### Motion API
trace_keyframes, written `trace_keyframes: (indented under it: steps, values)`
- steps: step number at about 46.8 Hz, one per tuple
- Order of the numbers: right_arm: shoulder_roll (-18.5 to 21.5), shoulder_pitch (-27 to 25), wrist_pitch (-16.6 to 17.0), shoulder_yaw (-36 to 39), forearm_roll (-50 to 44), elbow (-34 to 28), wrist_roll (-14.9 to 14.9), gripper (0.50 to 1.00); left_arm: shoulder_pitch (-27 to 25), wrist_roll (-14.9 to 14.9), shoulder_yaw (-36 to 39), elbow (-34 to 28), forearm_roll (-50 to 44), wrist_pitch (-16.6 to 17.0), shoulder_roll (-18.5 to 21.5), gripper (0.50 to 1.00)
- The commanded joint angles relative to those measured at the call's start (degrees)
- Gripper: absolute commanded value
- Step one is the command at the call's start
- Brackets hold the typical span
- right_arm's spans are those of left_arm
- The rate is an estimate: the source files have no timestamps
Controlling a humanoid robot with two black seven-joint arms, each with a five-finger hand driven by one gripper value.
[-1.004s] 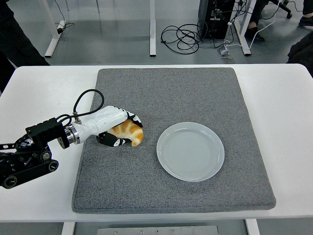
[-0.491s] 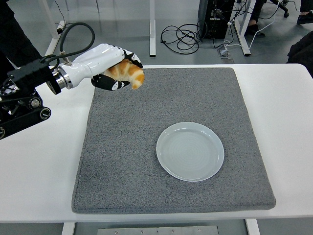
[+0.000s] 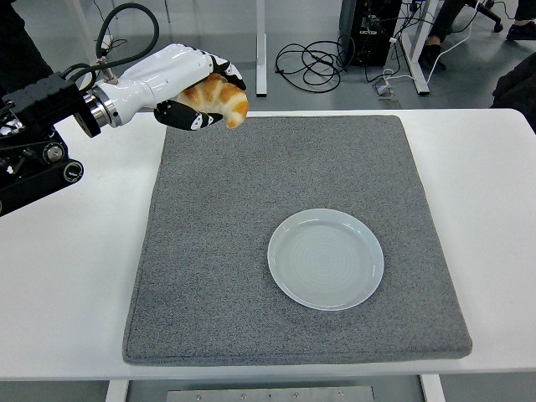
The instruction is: Place the bread on the plate
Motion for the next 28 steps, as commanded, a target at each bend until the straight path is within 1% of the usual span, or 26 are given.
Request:
trace_keyframes:
  steps: [1, 11, 14, 20, 28]
  values:
    - [0.00, 0.00, 0.00, -0.03, 0.00, 0.00, 0.00, 1.000, -0.02, 0.02, -0.11, 0.24, 0.00, -0.01, -0.21, 0.500]
    - [0.00, 0.00, 0.00, -0.03, 0.00, 0.00, 0.00, 1.000, -2.04, 0.02, 0.33, 0.94, 0.00, -0.01, -0.65, 0.500]
    - [0.00, 0.00, 0.00, -0.03, 0.00, 0.00, 0.00, 1.000, -2.48, 0.02, 0.33, 1.73, 0.00, -0.36, -1.44, 0.500]
    - [0.00, 0.00, 0.00, -0.03, 0.00, 0.00, 0.00, 1.000, -3.27, -0.06, 0.16, 3.14, 0.00, -1.94, -4.34, 0.500]
    - [0.00, 0.00, 0.00, 0.06, 0.00, 0.00, 0.00, 1.000, -4.15, -0.06, 0.33, 5.42, 0.00, -2.20, -10.05, 0.500]
